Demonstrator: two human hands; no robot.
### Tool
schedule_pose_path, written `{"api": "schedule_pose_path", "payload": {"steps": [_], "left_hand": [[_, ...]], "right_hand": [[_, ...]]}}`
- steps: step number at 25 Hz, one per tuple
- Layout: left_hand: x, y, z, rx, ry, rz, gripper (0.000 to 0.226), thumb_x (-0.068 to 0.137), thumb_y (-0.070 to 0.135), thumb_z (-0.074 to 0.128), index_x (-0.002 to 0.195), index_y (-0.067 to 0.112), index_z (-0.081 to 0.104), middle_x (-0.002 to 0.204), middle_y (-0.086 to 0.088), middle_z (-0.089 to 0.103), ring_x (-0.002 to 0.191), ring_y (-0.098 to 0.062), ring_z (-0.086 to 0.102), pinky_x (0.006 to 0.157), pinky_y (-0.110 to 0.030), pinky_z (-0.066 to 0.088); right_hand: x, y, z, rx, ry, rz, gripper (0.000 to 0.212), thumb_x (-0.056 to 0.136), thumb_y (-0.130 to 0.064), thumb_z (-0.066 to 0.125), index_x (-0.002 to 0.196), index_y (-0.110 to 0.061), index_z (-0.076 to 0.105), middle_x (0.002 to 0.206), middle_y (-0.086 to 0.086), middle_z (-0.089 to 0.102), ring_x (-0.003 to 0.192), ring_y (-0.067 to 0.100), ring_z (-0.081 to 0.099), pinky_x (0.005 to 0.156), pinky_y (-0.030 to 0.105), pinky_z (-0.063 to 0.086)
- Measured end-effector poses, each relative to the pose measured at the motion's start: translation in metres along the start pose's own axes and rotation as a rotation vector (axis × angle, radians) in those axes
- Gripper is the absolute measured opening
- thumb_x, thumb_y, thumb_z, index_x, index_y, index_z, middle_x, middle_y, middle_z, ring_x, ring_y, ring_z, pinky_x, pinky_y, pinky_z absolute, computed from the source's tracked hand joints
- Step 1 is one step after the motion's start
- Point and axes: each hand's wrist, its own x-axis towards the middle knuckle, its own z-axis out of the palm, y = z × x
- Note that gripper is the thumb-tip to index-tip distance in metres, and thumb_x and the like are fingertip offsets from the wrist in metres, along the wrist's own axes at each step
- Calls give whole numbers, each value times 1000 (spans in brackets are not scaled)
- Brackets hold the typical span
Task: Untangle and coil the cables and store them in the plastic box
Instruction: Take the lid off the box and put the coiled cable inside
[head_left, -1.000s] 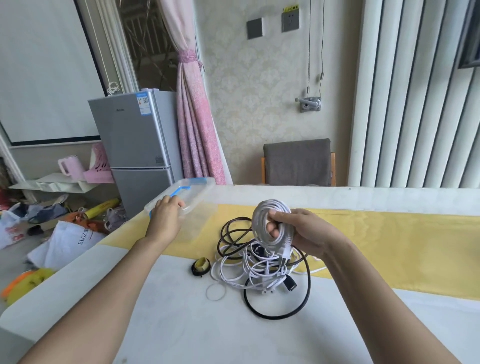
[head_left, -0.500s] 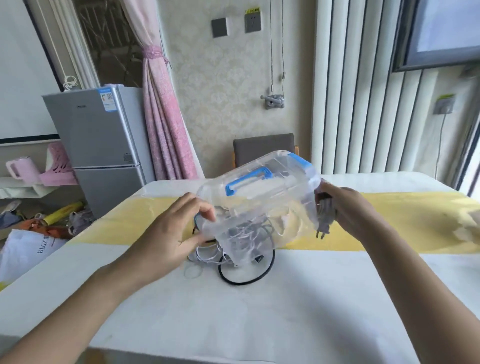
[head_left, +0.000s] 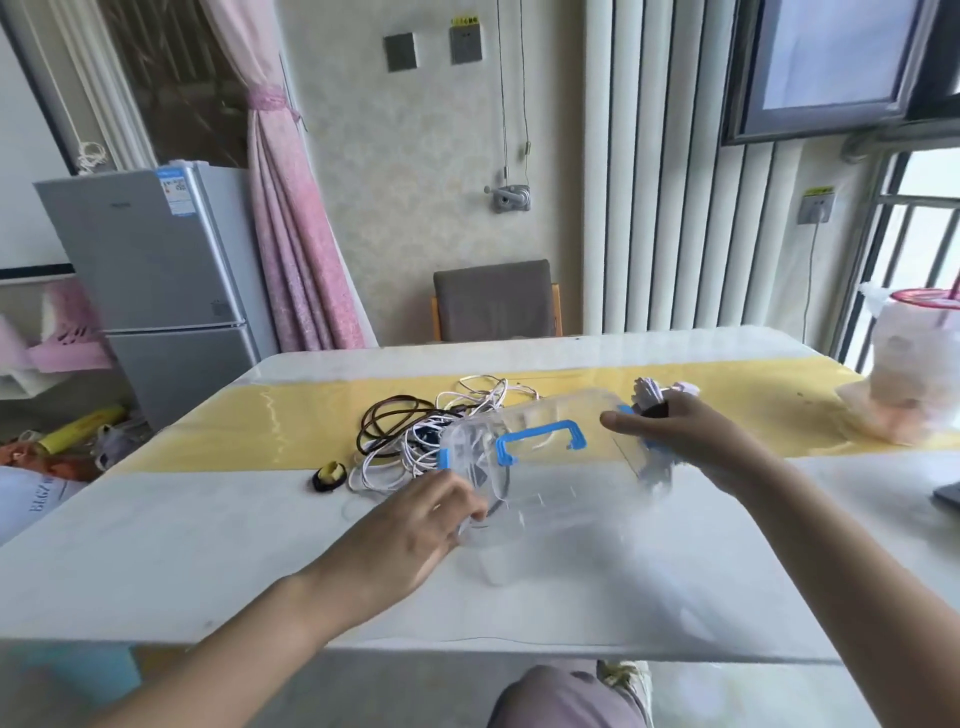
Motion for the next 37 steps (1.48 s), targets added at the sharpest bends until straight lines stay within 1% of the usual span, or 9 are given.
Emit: {"api": "schedule_pose_path", "payload": {"steps": [3,7,13,18,20,22,26,31,37], "left_hand": [[8,-3,-3,-109,-3,-72,30,82,17,61,103,31,45,105,13,41,97,-1,45,89,-5,28],[20,-10,4,-591,133,-430,20,81,44,51,92,29,60,111,11,51,113,-3,49,93,-11,34],[48,-22,27,-887,316,-885,18,86,25,68,100,28,57,112,9,61,95,4,57,78,-11,40],[47,-41,39,-925,366,-1007,28,95,-1,41,103,22,56,117,-8,62,106,-19,57,90,-31,40],[44,-35,36,-629,384,-956,23,97,8,42,115,15,54,120,0,56,113,-15,51,87,-18,35],[46,-18,24,-342,463,-661,27,94,27,47,116,14,56,116,7,52,113,-6,46,88,-7,30],[56,16,8,-188,65,-301,42,74,57,64,101,25,65,98,15,55,96,0,47,87,-9,31],[68,17,-2,-429,77,-482,27,64,25,86,83,23,67,85,14,60,87,4,54,75,-6,38],[73,15,-8,-581,173,-579,24,63,21,86,75,24,65,79,8,66,74,-3,58,74,-16,44]], "right_hand": [[-4,8,6,33,44,-1,33,81,-31,72,75,-6,52,64,2,49,57,14,46,55,26,34],[-5,29,6,53,101,57,35,87,-33,64,76,-2,52,68,8,46,56,20,43,51,27,30],[4,38,1,53,113,117,41,86,-41,62,74,-3,55,57,14,47,51,24,46,46,25,29],[9,51,2,87,125,144,42,93,-32,54,66,0,55,51,11,50,48,22,43,48,27,28],[5,55,2,109,128,177,46,93,-34,54,60,-2,56,48,6,50,51,22,39,52,29,27],[3,55,1,142,105,198,51,91,-46,53,64,-3,60,52,8,54,57,22,42,55,31,29],[4,53,-3,211,175,202,59,89,-51,54,82,6,65,67,15,63,67,26,52,69,37,35],[-1,42,-5,216,223,119,49,88,-38,59,83,11,61,63,11,55,60,23,47,60,32,33],[-1,31,6,225,353,-27,20,90,-14,53,81,4,52,66,9,45,56,22,42,48,25,35]]}}
